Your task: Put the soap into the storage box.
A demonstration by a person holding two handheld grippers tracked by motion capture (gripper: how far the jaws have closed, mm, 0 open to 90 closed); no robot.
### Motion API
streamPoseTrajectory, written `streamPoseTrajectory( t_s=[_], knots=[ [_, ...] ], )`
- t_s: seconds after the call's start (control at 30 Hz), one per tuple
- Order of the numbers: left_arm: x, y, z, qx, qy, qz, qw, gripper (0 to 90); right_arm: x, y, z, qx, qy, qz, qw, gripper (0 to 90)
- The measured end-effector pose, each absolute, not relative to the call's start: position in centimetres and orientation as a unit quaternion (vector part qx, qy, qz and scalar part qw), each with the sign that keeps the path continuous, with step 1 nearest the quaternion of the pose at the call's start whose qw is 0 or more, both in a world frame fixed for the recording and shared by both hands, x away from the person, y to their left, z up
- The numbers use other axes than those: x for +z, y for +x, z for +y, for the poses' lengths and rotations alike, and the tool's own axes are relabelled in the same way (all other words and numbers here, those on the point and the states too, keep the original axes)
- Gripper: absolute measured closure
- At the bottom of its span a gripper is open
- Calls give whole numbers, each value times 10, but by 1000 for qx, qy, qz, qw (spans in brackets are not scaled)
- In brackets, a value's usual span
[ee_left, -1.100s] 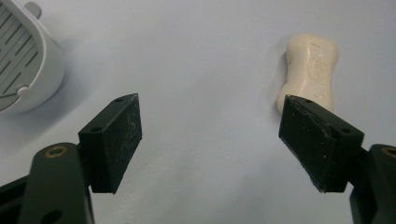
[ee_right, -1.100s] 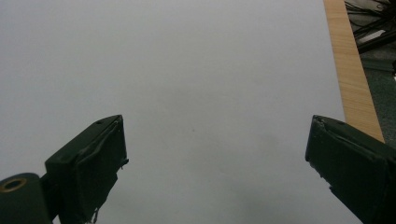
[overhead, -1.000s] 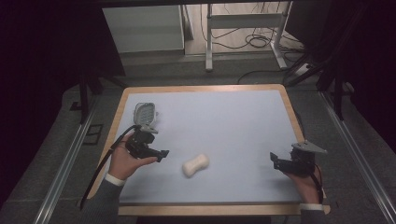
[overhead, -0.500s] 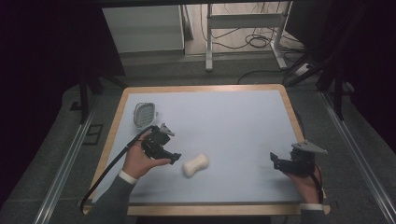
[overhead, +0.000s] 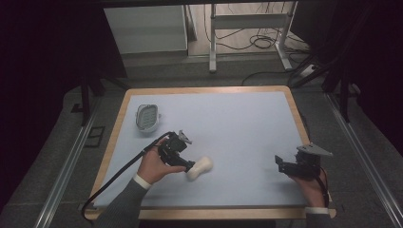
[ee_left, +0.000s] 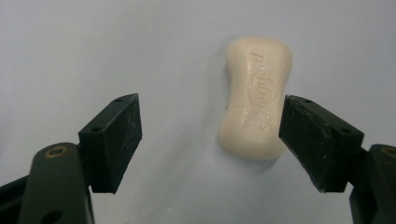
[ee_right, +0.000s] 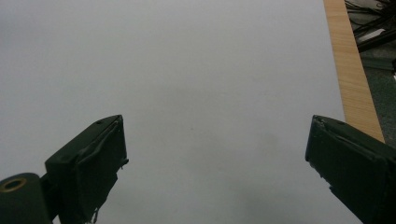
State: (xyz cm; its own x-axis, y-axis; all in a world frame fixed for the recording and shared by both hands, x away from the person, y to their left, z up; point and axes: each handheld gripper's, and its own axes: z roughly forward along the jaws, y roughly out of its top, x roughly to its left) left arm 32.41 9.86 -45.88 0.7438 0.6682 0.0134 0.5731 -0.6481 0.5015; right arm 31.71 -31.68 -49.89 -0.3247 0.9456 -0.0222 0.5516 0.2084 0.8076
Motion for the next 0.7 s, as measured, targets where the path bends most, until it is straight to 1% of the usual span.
streamPoseTrajectory(
  t_s=[0.4,0.43,0.7],
  knots=[
    [-474,325,78,73,910,332,235,219,-501,318,-317,359,515,730,269,52],
    [-478,327,74,75,917,325,220,218,-501,318,-317,358,515,731,269,51],
    [-488,333,59,71,924,318,200,228,-502,318,-318,358,515,730,270,51]
  ],
)
